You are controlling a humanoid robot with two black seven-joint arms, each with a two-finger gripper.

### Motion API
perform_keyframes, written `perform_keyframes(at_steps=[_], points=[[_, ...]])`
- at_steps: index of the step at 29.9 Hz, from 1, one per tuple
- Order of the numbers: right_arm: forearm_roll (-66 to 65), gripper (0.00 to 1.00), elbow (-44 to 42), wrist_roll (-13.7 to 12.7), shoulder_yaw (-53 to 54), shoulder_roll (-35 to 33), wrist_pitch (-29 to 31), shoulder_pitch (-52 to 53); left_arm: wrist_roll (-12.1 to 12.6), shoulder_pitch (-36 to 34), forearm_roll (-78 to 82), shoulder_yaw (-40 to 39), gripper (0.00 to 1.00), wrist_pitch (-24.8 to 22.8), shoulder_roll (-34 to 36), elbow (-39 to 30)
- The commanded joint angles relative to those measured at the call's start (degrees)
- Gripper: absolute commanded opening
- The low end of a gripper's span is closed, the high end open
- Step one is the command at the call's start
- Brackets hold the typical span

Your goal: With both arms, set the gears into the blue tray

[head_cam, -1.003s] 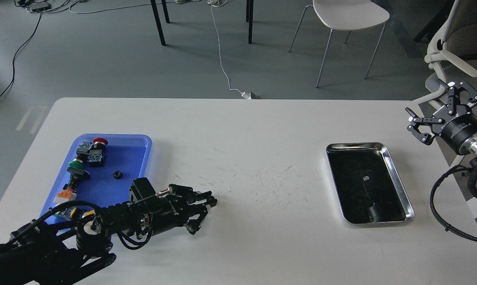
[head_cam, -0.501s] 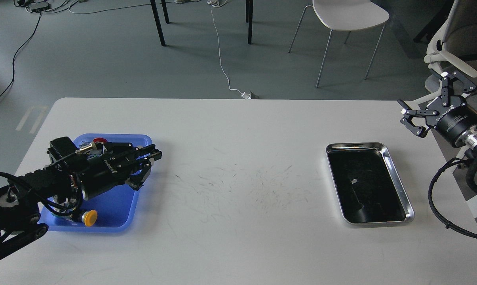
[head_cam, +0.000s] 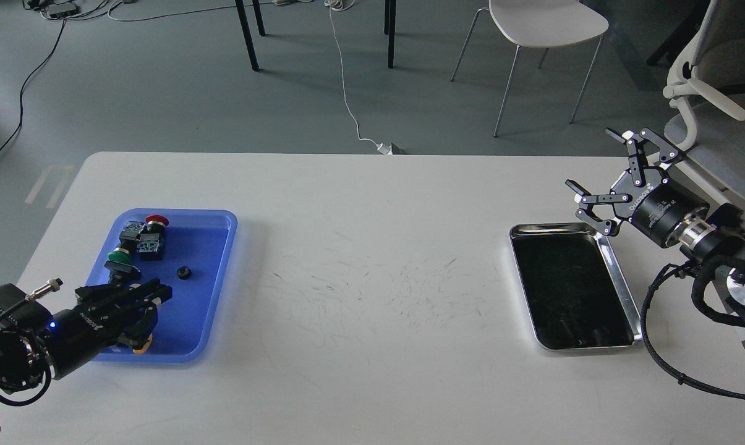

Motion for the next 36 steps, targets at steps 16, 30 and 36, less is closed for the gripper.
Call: perform_keyframes(at_steps=[16, 30, 36], points=[[0.0, 0.95, -0.1, 0.0, 0.3, 0.1, 0.0, 0.0, -0.9, -0.5, -0.4, -0.1, 0.51, 0.4, -4.8, 5.6], [0.1, 0.96, 2.5, -0.1, 4.7, 0.7, -0.9, 1.7, 0.1, -22.3, -32.6, -3.5, 0.88, -5.4, -5.1, 3.9], [0.6, 0.97, 2.5, 0.0, 7.1, 3.8, -3.2, 1.5, 4.2, -34.0, -70.1, -3.6, 0.92, -17.8, -10.9, 12.1]])
